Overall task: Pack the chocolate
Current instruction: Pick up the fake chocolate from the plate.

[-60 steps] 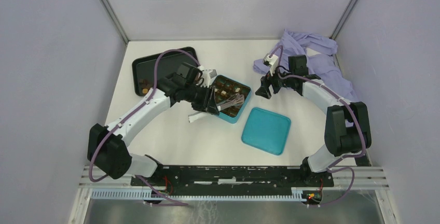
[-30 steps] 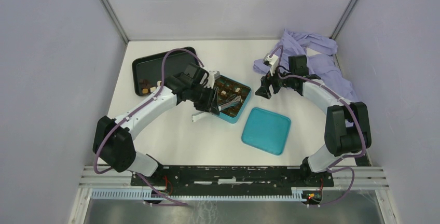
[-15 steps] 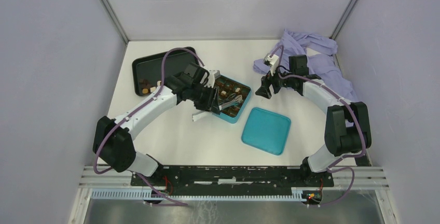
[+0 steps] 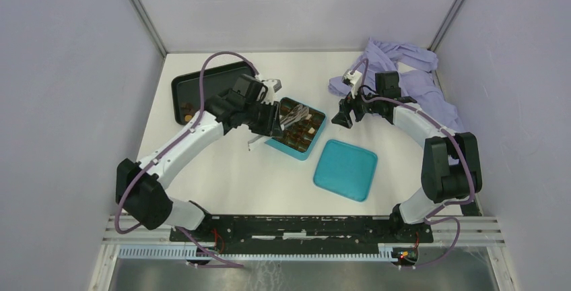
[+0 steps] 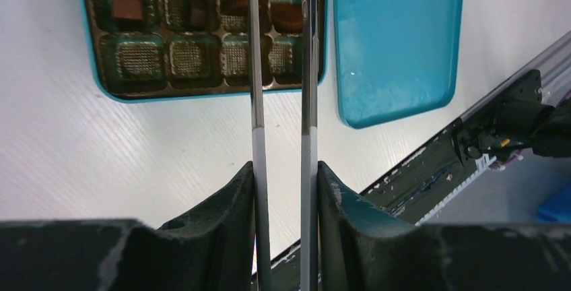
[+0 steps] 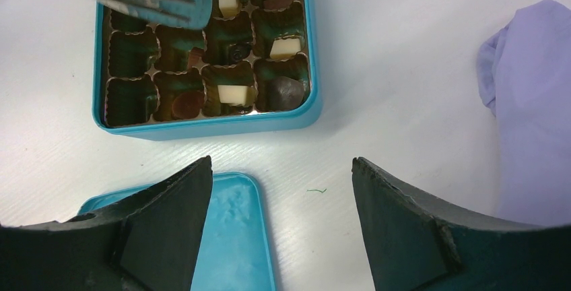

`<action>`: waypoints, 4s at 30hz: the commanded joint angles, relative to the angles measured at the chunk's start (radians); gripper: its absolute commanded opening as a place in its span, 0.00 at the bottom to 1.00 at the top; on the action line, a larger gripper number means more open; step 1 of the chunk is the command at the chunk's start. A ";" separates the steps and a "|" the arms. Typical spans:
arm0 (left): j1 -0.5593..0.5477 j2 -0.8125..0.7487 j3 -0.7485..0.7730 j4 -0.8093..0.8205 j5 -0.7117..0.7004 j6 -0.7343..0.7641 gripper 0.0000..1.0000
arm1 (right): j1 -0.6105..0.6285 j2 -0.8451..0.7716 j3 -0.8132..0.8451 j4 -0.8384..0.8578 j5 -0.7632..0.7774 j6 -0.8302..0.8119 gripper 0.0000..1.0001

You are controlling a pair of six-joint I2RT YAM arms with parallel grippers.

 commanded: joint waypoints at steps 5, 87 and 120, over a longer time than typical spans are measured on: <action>0.134 -0.067 0.054 0.071 -0.125 -0.031 0.39 | -0.006 -0.009 0.000 0.029 -0.032 0.005 0.82; 0.418 0.354 0.325 -0.202 -0.241 0.035 0.43 | -0.012 -0.015 -0.010 0.043 -0.056 0.017 0.82; 0.332 0.504 0.508 -0.378 -0.412 0.030 0.45 | -0.012 -0.018 -0.016 0.044 -0.056 0.013 0.82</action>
